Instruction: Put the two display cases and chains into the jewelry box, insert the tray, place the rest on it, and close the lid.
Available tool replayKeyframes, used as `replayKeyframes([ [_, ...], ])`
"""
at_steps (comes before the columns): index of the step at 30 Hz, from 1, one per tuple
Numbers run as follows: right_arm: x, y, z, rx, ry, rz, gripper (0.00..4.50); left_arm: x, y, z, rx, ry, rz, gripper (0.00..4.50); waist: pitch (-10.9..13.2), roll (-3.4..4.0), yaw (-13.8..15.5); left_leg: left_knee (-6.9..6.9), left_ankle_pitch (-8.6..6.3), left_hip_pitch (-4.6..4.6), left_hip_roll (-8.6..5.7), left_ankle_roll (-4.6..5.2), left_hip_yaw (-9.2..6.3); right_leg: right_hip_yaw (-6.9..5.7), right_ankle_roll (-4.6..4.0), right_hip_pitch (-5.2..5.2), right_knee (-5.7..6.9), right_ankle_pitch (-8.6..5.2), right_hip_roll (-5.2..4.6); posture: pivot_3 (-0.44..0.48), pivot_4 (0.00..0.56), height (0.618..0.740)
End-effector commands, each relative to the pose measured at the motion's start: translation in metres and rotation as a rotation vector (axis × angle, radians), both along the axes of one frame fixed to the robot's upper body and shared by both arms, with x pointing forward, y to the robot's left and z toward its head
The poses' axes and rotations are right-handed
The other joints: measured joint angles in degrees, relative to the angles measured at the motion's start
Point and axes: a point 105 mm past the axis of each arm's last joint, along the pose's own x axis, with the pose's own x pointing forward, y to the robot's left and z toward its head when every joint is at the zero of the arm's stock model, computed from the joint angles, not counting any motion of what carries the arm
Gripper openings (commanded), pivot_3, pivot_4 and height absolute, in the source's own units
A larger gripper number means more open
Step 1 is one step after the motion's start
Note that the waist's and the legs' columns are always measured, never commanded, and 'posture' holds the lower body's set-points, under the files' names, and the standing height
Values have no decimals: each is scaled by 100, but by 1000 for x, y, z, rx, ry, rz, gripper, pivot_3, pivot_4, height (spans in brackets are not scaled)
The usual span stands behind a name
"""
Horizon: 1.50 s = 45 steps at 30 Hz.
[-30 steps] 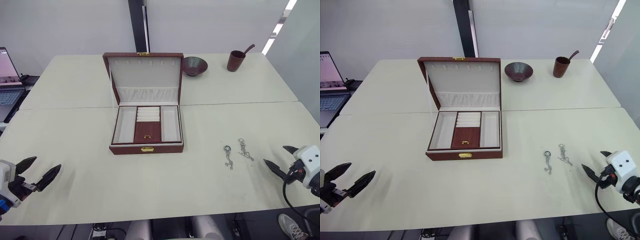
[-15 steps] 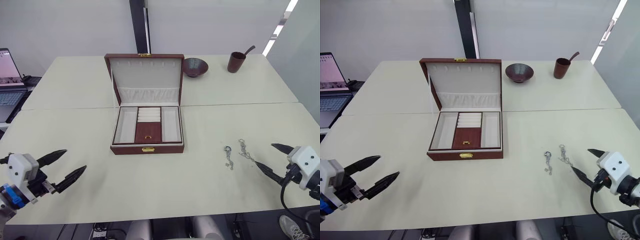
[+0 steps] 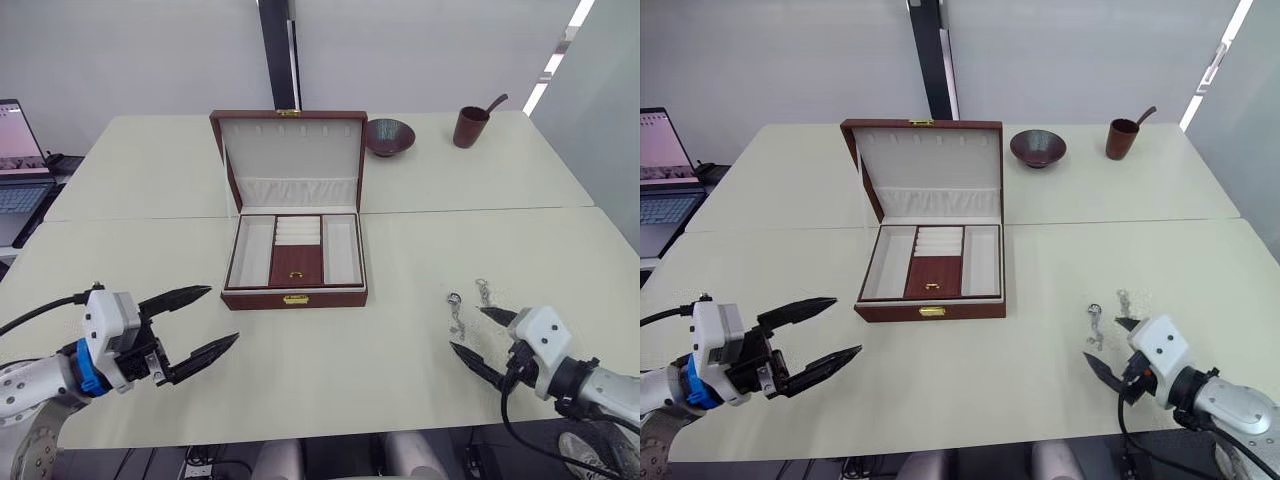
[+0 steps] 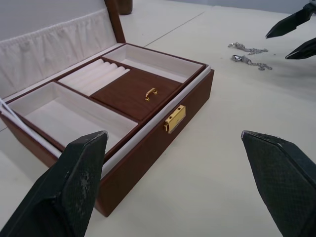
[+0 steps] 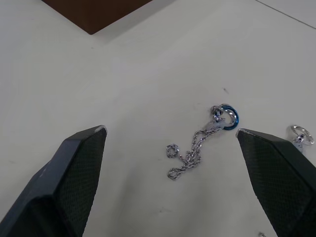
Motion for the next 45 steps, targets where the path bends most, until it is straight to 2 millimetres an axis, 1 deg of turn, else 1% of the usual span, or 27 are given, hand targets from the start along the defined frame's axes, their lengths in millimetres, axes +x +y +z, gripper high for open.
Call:
replayKeyframes([
  [1,0,-3,5,-30,-42,-15,4472,0,-10,7,1,-28,-41,4500,0,0,2,0,0,0,-1,0,0,-1,0,0,0,0,0,0,150,740],
  [5,-2,-10,4,-23,-45,-33,4472,1,-16,8,-6,-30,-64,4500,0,-1,2,0,0,0,-1,0,0,-1,0,0,0,0,1,0,150,740],
  [11,2,-30,1,-43,-71,-84,4472,2,-17,6,-7,-31,-71,4500,0,-1,0,0,0,1,0,0,3,-1,-2,0,0,-1,2,0,150,740],
  [14,13,-43,2,-44,-97,-146,4472,3,-17,6,-8,-32,-68,4500,0,-1,-1,0,0,1,1,0,5,0,-2,0,0,-1,4,0,150,740],
  [16,28,-55,2,-20,-83,-220,4472,3,-18,5,-11,-33,-68,4500,-1,-2,-14,1,0,1,0,0,5,2,-2,0,0,-1,4,0,150,740],
  [19,47,-63,2,-7,-67,-265,4472,3,-19,5,-14,-30,-72,4500,-1,-1,-11,1,0,6,0,0,7,7,-2,0,3,-1,4,0,150,740],
  [22,61,-62,1,20,-32,-275,4472,2,-19,4,-16,-24,-70,4500,0,1,-3,-1,0,1,1,0,7,1,-7,-1,3,-3,6,0,150,740],
  [25,76,-65,-2,27,-14,-328,4472,0,-19,4,-14,-19,-68,4500,0,1,-2,-2,0,0,1,0,5,3,-7,-2,3,-4,6,0,150,740],
  [29,86,-63,-2,43,2,-362,4472,0,-19,4,-14,-21,-66,4500,1,2,-1,-1,0,-1,0,0,4,3,-7,-2,3,-4,5,0,150,740],
  [32,87,-63,-5,52,36,-387,4472,-1,-18,4,-12,-21,-63,4500,1,2,0,-1,0,-1,0,1,2,3,-7,-3,3,-4,5,0,150,740],
  [38,81,-60,-15,46,104,-416,4472,-1,-18,3,-10,-17,-59,4500,1,3,0,-1,0,-1,1,1,0,3,-7,-3,4,-4,5,0,150,740],
  [42,76,-53,-21,42,142,-408,4472,-1,-17,3,-10,-15,-56,4500,0,2,-1,-1,0,-1,2,0,-1,3,-7,-3,4,-4,6,0,150,740],
  [45,74,-48,-24,44,166,-410,3893,-1,-17,2,-9,-14,-52,4500,0,2,-2,-1,0,-1,2,1,-2,2,-7,-3,3,-4,7,0,150,740],
])
